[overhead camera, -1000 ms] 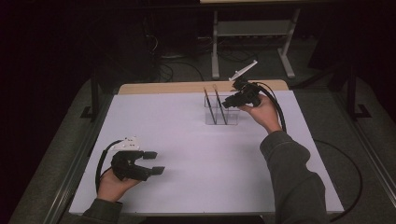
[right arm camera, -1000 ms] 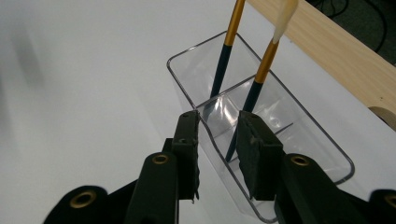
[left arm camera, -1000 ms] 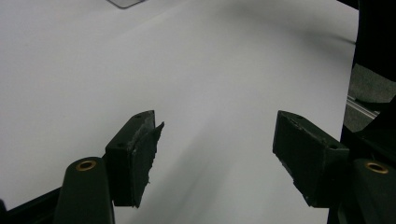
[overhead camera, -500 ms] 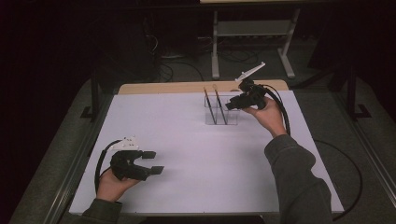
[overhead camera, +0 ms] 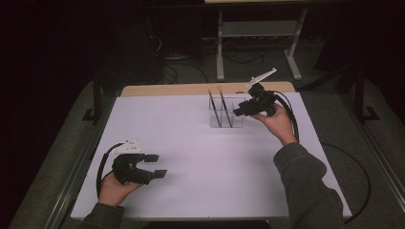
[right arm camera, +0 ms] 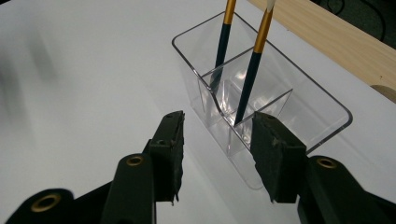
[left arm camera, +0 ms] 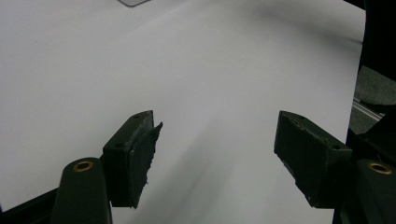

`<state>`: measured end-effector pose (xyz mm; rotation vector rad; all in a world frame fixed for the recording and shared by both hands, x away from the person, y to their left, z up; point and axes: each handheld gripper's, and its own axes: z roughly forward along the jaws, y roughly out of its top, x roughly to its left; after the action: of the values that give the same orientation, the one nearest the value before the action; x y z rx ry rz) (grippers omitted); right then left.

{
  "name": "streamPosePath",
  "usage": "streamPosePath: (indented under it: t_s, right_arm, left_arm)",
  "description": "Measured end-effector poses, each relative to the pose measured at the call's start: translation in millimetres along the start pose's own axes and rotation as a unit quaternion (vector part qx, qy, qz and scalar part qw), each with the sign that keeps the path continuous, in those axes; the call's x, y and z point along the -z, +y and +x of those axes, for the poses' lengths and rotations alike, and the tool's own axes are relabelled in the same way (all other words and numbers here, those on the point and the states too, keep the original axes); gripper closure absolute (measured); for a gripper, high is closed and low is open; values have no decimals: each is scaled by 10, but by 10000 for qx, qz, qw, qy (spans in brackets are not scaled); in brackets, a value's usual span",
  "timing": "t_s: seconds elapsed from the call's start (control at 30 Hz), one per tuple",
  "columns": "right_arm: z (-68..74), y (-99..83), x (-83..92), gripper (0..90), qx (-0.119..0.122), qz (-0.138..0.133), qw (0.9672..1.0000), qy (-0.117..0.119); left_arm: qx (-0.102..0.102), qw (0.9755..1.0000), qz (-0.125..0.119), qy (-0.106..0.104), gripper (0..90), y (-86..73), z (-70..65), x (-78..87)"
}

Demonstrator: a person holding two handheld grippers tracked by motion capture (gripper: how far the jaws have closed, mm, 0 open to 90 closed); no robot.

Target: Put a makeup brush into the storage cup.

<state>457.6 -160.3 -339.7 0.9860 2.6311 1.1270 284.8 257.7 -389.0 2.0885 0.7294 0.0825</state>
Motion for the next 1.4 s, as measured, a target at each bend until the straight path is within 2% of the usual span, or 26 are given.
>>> streamPosePath:
  t_s: [0.37, 0.63, 0.67, 0.7, 0.8, 0.93, 1.03, 1.07, 1.17, 1.23, 1.3, 1.4]
  right_arm:
    - [24, -73, 37, 467, -76, -20, 10000, 40]
    - [23, -140, 109, 419, -62, -160, 9999, 9]
    - [37, -145, 121, 414, -153, -152, 9998, 13]
    - [29, -156, 121, 411, -79, -188, 9998, 2]
    - [41, -189, 133, 383, -162, -164, 9997, 20]
    - [54, -231, 143, 369, -96, -201, 9997, -22]
    - [78, -256, 159, 355, -152, -183, 9997, -31]
    - [72, -269, 162, 353, -90, -206, 9997, -41]
    - [79, -300, 173, 344, -114, -262, 9996, -41]
    - [84, -312, 178, 329, -197, -197, 9996, -15]
    - [78, -329, 175, 328, -150, -213, 9997, -12]
    - [111, -354, 190, 326, -207, -245, 9995, -45]
  left_arm:
    - [-4, 10000, 20, 42, 280, -6, 12, 6]
    - [-3, 9999, 7, 151, 254, -6, 17, 15]
    - [-4, 9999, 2, 158, 252, -7, 19, 16]
    - [-13, 9999, 1, 172, 249, -10, 26, 18]
    - [16, 9998, -6, 195, 239, -13, 27, 20]
    - [11, 9998, -5, 217, 237, -16, 23, 22]
    - [7, 9997, -8, 231, 234, -16, 21, 22]
    - [15, 9997, -4, 230, 231, -16, 23, 22]
    - [19, 9997, 6, 238, 225, -17, 25, 22]
    - [1, 9997, 25, 241, 224, -16, 27, 22]
    - [9, 9997, 26, 242, 223, -16, 26, 22]
    - [25, 9997, 24, 246, 220, -16, 26, 23]
